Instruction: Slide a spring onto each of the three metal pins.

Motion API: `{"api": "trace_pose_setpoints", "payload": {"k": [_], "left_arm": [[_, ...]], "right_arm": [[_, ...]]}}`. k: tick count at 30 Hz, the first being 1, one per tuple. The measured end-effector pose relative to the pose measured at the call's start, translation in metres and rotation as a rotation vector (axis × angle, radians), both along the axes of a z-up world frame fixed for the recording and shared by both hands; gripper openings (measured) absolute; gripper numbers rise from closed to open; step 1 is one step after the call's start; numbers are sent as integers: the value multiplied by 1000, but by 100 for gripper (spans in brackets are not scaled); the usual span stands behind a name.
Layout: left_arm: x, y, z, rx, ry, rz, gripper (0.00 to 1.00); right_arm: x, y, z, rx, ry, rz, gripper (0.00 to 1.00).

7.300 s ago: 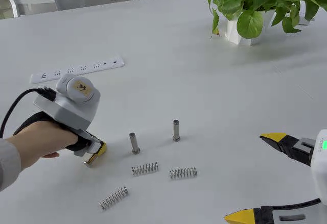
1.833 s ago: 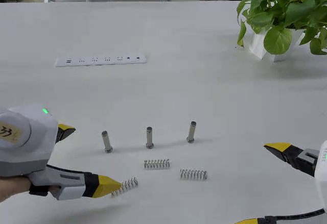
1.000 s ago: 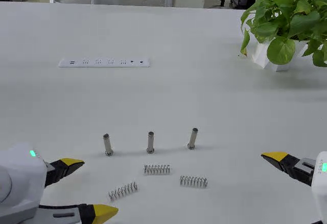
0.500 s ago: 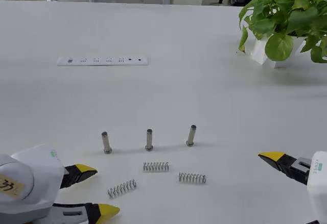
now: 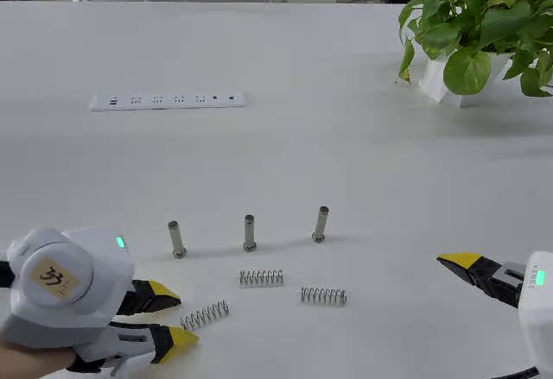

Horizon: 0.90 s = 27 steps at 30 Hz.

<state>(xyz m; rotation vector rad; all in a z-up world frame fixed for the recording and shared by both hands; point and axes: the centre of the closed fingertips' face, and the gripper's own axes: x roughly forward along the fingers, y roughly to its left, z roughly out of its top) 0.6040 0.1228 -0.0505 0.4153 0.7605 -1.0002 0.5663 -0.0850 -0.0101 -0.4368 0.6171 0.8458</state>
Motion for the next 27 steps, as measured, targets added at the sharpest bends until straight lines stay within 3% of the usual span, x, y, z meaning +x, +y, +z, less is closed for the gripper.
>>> {"api": "trace_pose_setpoints", "payload": {"k": [11, 15, 18, 27], "left_arm": [[2, -2, -3, 71, 46, -27, 18], [0, -4, -4, 116, 49, -49, 16], [1, -3, -4, 148, 32, -65, 15], [-1, -5, -5, 190, 50, -81, 10]], "right_arm": [[-1, 0, 0, 2, 0, -5, 98], [-1, 0, -1, 5, 0, -8, 98], [-1, 1, -1, 6, 1, -6, 98], [-3, 3, -3, 7, 5, -3, 97]]}}
